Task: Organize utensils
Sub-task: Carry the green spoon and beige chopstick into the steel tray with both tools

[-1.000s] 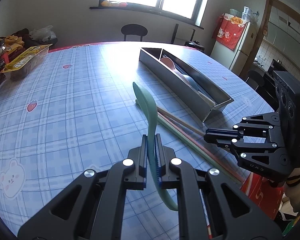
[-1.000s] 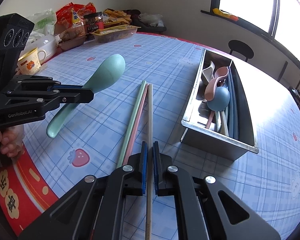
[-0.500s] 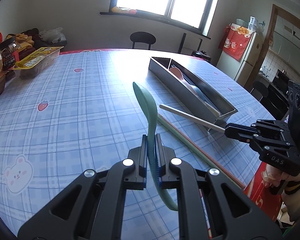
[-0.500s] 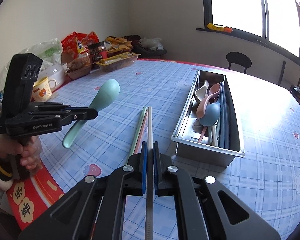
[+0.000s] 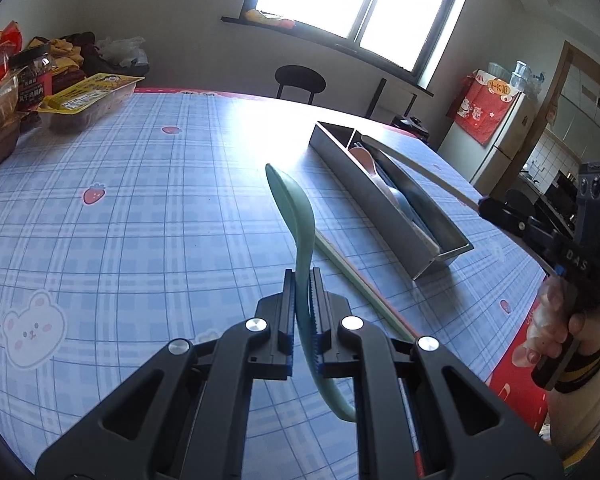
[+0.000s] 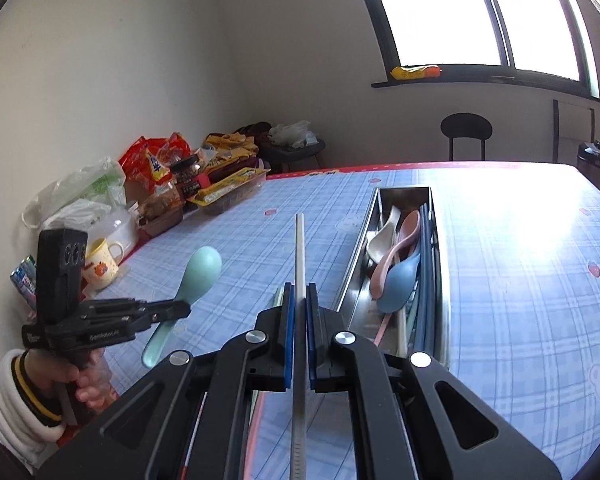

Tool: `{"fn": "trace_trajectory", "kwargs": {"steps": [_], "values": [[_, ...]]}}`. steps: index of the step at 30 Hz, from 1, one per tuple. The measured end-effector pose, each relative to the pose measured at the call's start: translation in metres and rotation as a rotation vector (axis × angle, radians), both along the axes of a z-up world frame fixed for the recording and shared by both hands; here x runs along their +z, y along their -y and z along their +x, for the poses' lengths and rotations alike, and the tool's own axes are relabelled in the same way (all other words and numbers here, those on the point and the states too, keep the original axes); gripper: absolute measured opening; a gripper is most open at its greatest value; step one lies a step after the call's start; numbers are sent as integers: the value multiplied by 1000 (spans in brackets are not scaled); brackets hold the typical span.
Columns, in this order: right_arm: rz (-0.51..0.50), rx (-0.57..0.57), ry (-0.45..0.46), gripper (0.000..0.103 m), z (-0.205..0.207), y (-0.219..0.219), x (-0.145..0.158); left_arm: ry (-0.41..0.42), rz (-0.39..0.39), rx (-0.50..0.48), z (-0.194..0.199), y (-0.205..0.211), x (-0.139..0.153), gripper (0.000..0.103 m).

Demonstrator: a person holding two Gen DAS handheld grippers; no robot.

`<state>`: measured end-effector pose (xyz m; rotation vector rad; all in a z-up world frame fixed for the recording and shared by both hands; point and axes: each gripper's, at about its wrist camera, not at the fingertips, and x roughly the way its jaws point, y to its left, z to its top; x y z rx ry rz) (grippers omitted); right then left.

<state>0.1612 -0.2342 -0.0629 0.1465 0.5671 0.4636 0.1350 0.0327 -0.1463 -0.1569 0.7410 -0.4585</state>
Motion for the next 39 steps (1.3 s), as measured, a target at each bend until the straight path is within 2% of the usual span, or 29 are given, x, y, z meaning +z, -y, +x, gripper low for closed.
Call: {"fn": "trace_trajectory", "kwargs": {"steps": [5,8,12,18,24,30,39], "values": [[34,-98,6,6,45,10,9,-4,-18,-2,16,9,25,11],[104,-165,-28,6,65,26,-1,-17,-16,-23,32,26,38,11],[116,-228,-61,6,72,45,-17,-30,26,-74,63,66,48,11],[136,-301,-102,6,83,63,-31,-105,61,-133,123,128,36,11],[125,-317,-135,6,95,62,-40,-144,123,-159,160,170,23,11],[139,-328,-162,6,102,65,-48,-167,189,-147,185,188,14,11],[140,-318,-192,6,109,60,-53,-172,276,-131,199,195,5,11]]}}
